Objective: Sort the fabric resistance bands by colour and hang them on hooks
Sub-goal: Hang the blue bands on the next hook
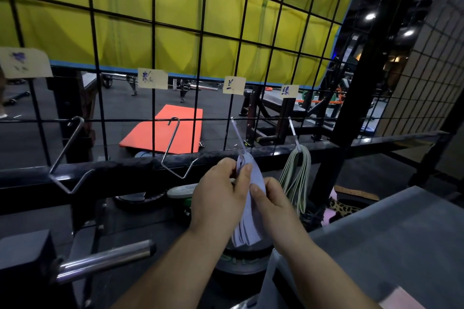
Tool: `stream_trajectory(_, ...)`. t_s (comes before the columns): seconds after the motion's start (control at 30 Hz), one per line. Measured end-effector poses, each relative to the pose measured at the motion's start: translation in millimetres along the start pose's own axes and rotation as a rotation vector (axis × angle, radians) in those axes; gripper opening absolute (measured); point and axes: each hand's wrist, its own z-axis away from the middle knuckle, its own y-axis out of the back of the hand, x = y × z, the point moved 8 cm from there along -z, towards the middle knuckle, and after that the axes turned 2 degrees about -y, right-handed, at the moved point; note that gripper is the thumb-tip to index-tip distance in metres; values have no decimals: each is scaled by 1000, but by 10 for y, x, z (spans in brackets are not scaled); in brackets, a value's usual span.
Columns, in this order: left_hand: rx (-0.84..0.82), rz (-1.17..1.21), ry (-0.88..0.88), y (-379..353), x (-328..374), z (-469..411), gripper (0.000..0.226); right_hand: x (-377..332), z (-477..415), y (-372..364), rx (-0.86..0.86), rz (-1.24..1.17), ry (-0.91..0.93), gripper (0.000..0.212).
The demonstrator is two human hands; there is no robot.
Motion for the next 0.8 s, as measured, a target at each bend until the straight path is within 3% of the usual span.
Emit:
stream_trajectory(0.17, 29, -33, -27, -44, -2, 41, 30, 2, -12, 3, 38, 62, 63, 19)
stream_trajectory(0.3, 63, 74, 7, -155, -114, 172, 17, 35, -8, -41, 30, 37, 83, 8)
stream_trajectory(0.43, 41, 102, 25, -323, -244, 411, 32, 152, 40, -94, -20, -27, 42, 18)
stream_trajectory(0.6, 27, 46, 26, -422, -377, 624, 68, 326, 135, -154, -91, -66, -24, 28)
stream_trajectory(0.8, 5, -4, 36, -477, -455, 732, 76, 516, 192, -278, -115, -82, -61, 27)
